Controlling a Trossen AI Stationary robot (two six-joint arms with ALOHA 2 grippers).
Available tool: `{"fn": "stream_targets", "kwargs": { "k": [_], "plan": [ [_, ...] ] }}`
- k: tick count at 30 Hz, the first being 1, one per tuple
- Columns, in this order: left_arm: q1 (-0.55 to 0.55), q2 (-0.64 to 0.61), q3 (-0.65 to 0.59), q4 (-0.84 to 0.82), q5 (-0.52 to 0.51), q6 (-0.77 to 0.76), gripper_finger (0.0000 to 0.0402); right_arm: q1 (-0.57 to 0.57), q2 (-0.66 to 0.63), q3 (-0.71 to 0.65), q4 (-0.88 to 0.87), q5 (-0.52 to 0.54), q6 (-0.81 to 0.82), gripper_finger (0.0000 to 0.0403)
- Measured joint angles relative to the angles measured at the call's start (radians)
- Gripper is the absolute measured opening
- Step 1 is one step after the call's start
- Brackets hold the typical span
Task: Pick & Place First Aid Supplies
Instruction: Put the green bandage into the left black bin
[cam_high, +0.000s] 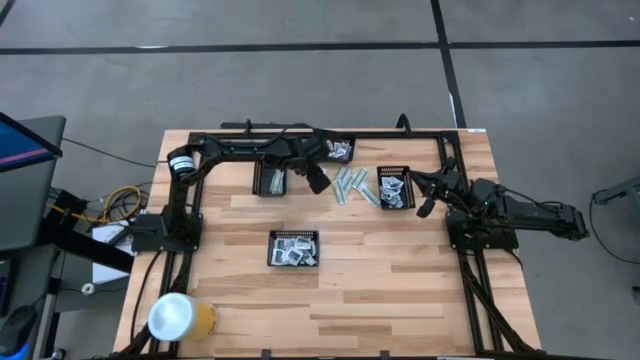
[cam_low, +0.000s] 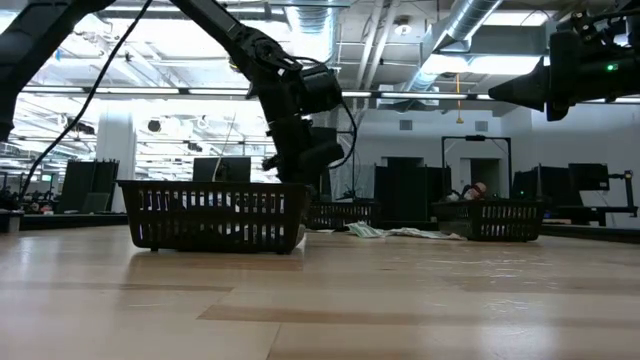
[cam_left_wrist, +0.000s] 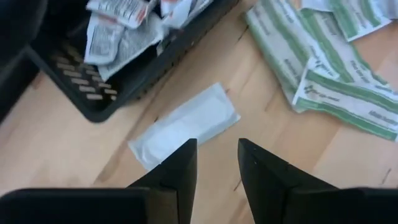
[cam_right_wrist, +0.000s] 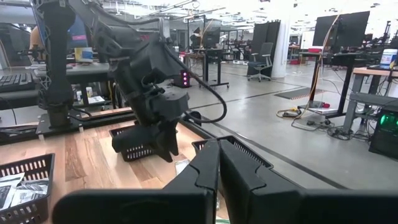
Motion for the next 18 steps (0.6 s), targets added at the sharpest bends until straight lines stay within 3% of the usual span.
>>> {"fn": "stream_targets", "kwargs": {
  "k": [18],
  "plan": [
    [0.036, 0.012, -0.026, 0.048, 0.001, -0.051, 0.0117, 0.0, 0.0, 0.0, 0.0, 0.0, 0.0, 0.0008]
  ]
}}
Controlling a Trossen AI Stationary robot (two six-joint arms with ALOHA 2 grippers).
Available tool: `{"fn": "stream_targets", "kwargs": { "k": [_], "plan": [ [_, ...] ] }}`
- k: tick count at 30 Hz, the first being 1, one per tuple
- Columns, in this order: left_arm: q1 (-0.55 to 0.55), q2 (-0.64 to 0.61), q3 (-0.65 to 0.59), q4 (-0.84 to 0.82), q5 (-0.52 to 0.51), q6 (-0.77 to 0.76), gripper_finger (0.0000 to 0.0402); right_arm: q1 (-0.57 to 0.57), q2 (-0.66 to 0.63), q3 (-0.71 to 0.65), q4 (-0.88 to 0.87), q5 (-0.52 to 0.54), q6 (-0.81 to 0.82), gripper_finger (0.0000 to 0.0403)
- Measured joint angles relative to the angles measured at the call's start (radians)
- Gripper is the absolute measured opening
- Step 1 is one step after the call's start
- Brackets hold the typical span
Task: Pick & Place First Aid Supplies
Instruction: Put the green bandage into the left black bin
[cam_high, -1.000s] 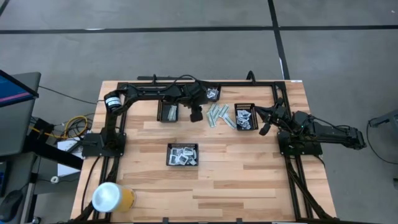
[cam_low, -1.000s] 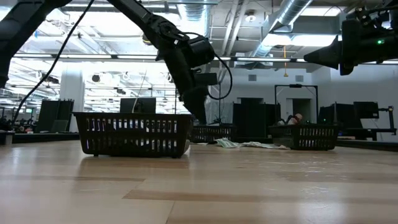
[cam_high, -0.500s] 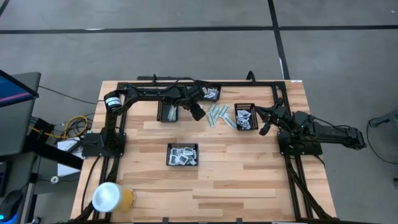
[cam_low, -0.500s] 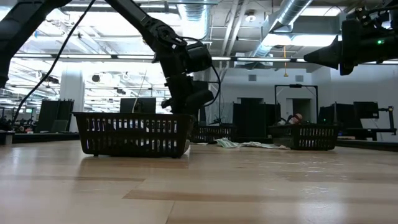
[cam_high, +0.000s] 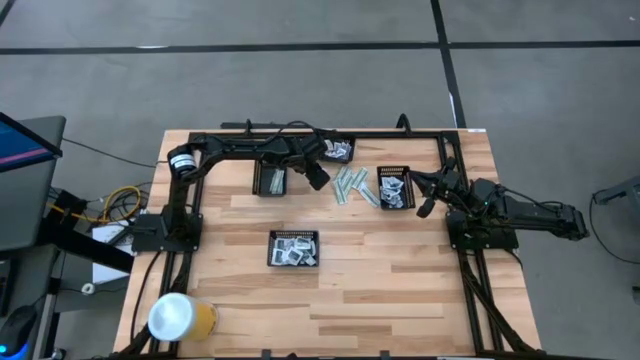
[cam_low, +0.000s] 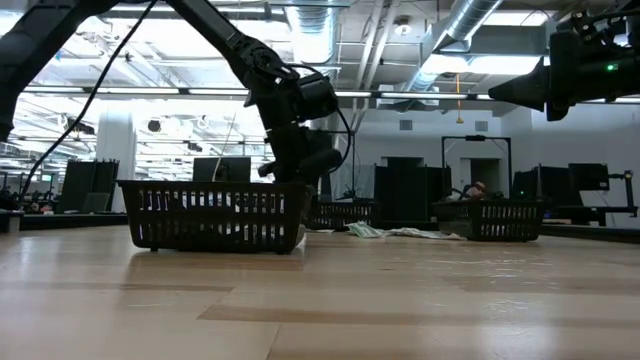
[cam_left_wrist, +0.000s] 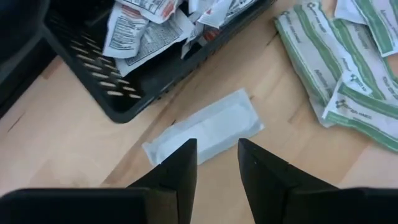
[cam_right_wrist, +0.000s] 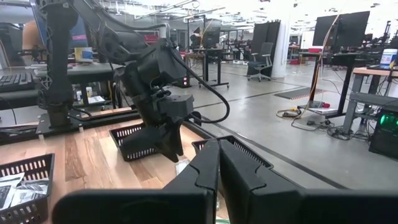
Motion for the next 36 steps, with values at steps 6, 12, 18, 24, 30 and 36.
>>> {"fn": "stream_targets", "kwargs": {
  "k": [6, 12, 18, 24, 30, 36],
  "plan": [
    [0.009, 0.031, -0.002, 0.004, 0.035, 0.033, 0.0117, 0.0, 0.0, 0.0, 0.0, 0.0, 0.0, 0.0008],
    [0.021, 0.059, -0.002, 0.012, 0.036, 0.039, 0.0117, 0.0, 0.0, 0.0, 0.0, 0.0, 0.0, 0.0008],
    [0.024, 0.077, -0.002, 0.018, 0.04, 0.05, 0.0117, 0.0, 0.0, 0.0, 0.0, 0.0, 0.0, 0.0008],
    [0.021, 0.077, -0.002, 0.013, 0.042, 0.053, 0.0117, 0.0, 0.0, 0.0, 0.0, 0.0, 0.0, 0.0008],
    [0.01, 0.077, -0.001, 0.007, 0.038, 0.05, 0.0117, 0.0, 0.0, 0.0, 0.0, 0.0, 0.0, 0.0008],
    [-0.029, 0.077, -0.001, -0.003, 0.032, 0.049, 0.0097, 0.0, 0.0, 0.0, 0.0, 0.0, 0.0, 0.0008]
  ]
}}
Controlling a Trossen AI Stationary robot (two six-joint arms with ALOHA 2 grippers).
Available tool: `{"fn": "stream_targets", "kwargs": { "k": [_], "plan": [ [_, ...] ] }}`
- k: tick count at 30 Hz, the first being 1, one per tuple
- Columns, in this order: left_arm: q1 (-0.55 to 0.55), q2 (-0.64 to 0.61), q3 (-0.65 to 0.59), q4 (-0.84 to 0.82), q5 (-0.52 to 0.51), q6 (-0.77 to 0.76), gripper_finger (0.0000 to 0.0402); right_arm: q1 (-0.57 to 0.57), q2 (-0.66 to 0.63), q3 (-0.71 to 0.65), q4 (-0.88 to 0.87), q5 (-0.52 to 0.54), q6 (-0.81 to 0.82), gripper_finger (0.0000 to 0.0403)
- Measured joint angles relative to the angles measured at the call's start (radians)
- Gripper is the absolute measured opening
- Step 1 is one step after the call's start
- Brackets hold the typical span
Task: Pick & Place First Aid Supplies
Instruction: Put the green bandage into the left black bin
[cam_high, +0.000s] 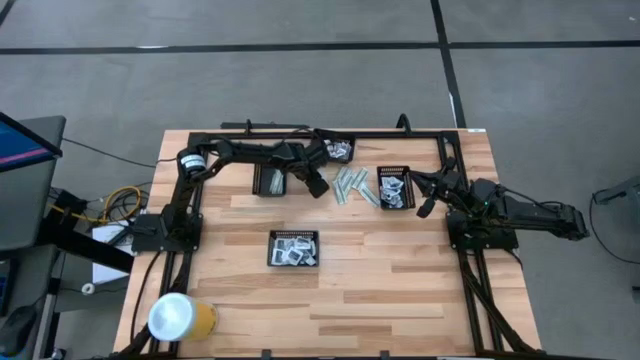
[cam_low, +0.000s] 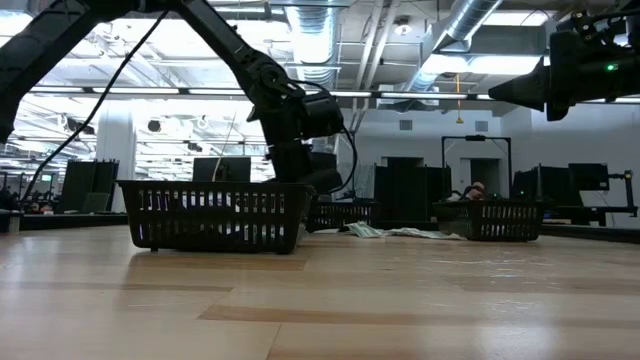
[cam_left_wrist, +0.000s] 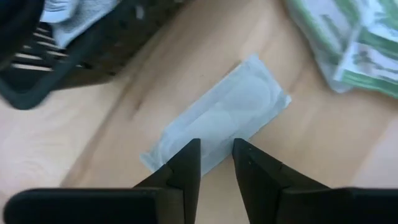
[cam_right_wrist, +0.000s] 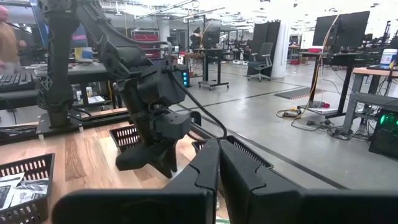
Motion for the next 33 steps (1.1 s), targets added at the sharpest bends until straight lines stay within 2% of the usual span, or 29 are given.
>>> {"fn": "stream_targets", "kwargs": {
  "k": [8, 13, 23, 33],
  "plan": [
    [-0.001, 0.0, 0.0, 0.0, -0.007, 0.0, 0.0057, 0.0, 0.0, 0.0, 0.0, 0.0, 0.0, 0.0008],
    [-0.001, 0.0, 0.0, 0.0, -0.008, 0.0, 0.0009, 0.0, 0.0, 0.0, 0.0, 0.0, 0.0, 0.0008],
    [-0.006, -0.01, -0.001, -0.015, -0.021, -0.007, 0.0003, 0.0, 0.0, 0.0, 0.0, 0.0, 0.0, 0.0008],
    [0.001, -0.141, -0.001, -0.015, -0.057, -0.007, 0.0003, 0.0, 0.0, 0.0, 0.0, 0.0, 0.0, 0.0008]
  ]
}}
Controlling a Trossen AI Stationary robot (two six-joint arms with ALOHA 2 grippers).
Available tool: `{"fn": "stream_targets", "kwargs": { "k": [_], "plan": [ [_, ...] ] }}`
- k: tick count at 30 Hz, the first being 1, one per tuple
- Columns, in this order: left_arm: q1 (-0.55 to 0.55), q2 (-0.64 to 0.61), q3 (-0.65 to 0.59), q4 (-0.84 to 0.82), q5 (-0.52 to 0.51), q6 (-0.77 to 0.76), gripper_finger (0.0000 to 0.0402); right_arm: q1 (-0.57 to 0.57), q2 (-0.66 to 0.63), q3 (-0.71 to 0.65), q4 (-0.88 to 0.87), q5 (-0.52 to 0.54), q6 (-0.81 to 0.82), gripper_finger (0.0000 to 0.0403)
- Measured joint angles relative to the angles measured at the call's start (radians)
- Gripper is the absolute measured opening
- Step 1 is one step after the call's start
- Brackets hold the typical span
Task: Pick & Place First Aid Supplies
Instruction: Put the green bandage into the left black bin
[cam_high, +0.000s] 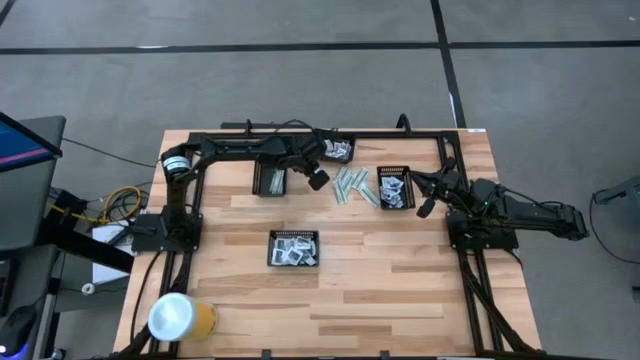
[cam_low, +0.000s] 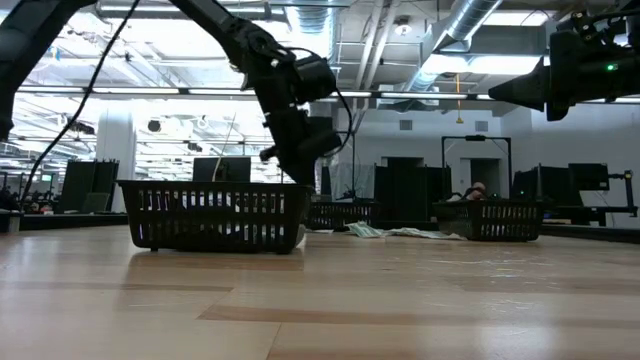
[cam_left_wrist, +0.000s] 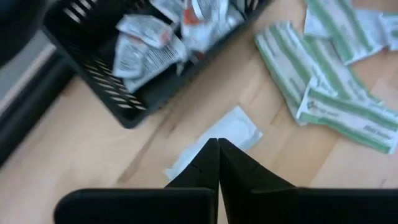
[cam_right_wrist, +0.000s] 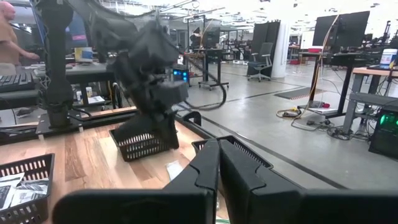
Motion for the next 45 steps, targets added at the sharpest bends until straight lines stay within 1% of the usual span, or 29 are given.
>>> {"fn": "stream_targets", "kwargs": {
  "k": [3, 6, 11, 14, 17, 23, 27, 32, 36, 45],
  "plan": [
    [0.003, -0.021, 0.0, 0.002, -0.005, 0.007, 0.0003, 0.0, 0.0, 0.0, 0.0, 0.0, 0.0, 0.0008],
    [0.006, -0.016, 0.0, 0.001, 0.019, 0.005, 0.0005, 0.0, 0.0, 0.0, 0.0, 0.0, 0.0, 0.0008],
    [0.005, -0.003, -0.02, 0.021, 0.052, 0.019, 0.0023, 0.0, 0.0, 0.0, 0.0, 0.0, 0.0, 0.0008],
    [0.005, -0.003, -0.046, 0.037, 0.058, 0.018, 0.0046, 0.0, 0.0, 0.0, 0.0, 0.0, 0.0, 0.0008],
    [0.005, -0.003, -0.069, 0.044, 0.062, 0.011, 0.0077, 0.0, 0.0, 0.0, 0.0, 0.0, 0.0, 0.0008],
    [0.01, -0.003, -0.133, 0.146, 0.069, 0.011, 0.0135, 0.0, 0.0, 0.0, 0.0, 0.0, 0.0, 0.0008],
    [0.023, -0.003, -0.152, 0.178, 0.072, 0.011, 0.0157, 0.0, 0.0, 0.0, 0.0, 0.0, 0.0, 0.0008],
    [0.041, -0.003, -0.192, 0.236, 0.104, 0.034, 0.0162, 0.0, 0.0, 0.0, 0.0, 0.0, 0.0, 0.0008],
    [0.038, -0.002, -0.196, 0.257, 0.111, 0.052, 0.0157, 0.0, 0.0, 0.0, 0.0, 0.0, 0.0, 0.0008],
    [0.039, 0.008, -0.196, 0.255, 0.12, 0.123, 0.0149, 0.0, 0.0, 0.0, 0.0, 0.0, 0.0, 0.0008]
  ]
}}
